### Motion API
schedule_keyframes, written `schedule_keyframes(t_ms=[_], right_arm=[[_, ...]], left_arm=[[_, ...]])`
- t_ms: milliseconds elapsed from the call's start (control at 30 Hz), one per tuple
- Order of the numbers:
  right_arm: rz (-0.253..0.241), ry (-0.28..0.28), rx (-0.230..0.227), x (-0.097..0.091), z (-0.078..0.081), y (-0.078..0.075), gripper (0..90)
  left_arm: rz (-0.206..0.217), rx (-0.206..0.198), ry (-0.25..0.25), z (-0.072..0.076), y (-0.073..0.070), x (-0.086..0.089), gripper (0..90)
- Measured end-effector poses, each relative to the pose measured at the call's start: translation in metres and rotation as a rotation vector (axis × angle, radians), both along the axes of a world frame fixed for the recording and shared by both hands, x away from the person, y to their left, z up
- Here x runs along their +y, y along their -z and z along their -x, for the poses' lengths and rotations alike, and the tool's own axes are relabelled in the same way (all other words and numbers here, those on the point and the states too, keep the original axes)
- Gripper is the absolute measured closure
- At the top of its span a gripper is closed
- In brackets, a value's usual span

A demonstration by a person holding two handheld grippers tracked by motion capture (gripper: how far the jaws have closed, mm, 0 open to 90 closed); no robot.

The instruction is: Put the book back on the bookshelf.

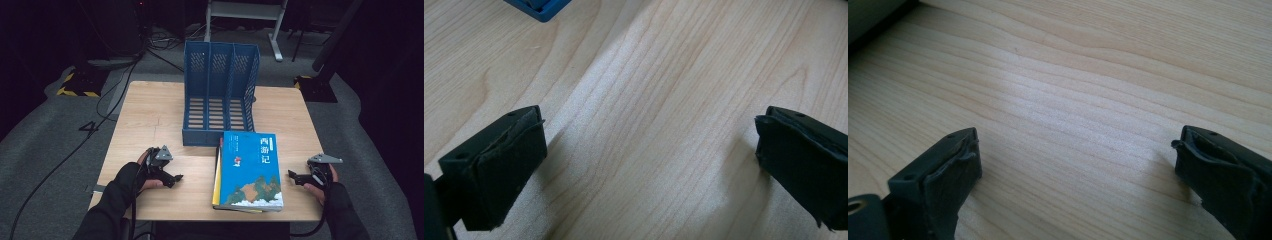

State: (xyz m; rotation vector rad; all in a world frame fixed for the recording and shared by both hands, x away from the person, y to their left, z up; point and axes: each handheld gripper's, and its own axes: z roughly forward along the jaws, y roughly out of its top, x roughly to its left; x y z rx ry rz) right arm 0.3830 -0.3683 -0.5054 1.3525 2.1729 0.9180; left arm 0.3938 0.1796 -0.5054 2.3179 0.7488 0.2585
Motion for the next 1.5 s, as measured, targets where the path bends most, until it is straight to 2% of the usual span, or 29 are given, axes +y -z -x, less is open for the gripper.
schedule_keyframes(t_ms=[333,400,467,533,600,733,867,1100,1167,1300,1500], right_arm=[[0.009,-0.029,0.012,-0.003,0.001,-0.002,6.8],[0.015,-0.032,0.013,-0.004,0.001,-0.003,9.5],[0.005,-0.036,0.015,-0.006,0.002,-0.006,21.5],[-0.006,-0.029,0.003,-0.007,0.004,-0.011,15.8],[-0.036,-0.043,-0.01,-0.008,0.006,-0.018,20.1],[-0.072,-0.067,-0.031,-0.007,0.012,-0.035,20.8],[-0.115,-0.112,-0.053,-0.004,0.019,-0.052,22.4],[-0.126,-0.194,-0.081,0.01,0.031,-0.077,22.0],[-0.128,-0.221,-0.08,0.016,0.034,-0.083,21.8],[-0.12,-0.268,-0.079,0.028,0.038,-0.093,21.5],[-0.142,-0.325,-0.078,0.041,0.044,-0.106,21.5]], left_arm=[[-0.004,-0.003,-0.018,0.001,0.0,-0.001,0.4],[-0.007,0.0,-0.024,0.002,-0.001,-0.001,0.5],[-0.017,0.008,-0.035,0.003,-0.002,-0.003,1.2],[-0.024,0.014,-0.036,0.004,-0.004,-0.006,3.8],[-0.033,0.02,-0.034,0.005,-0.006,-0.008,7.7],[-0.034,0.02,-0.019,0.006,-0.009,-0.012,17.7],[-0.036,0.025,-0.015,0.006,-0.01,-0.013,16.9],[-0.022,-0.025,0.008,0.01,-0.02,-0.024,18.6],[-0.021,-0.056,0.014,0.011,-0.024,-0.029,18.7],[-0.005,-0.082,0.034,0.011,-0.03,-0.039,18.6],[-0.007,-0.115,0.041,0.007,-0.039,-0.056,19.5]])
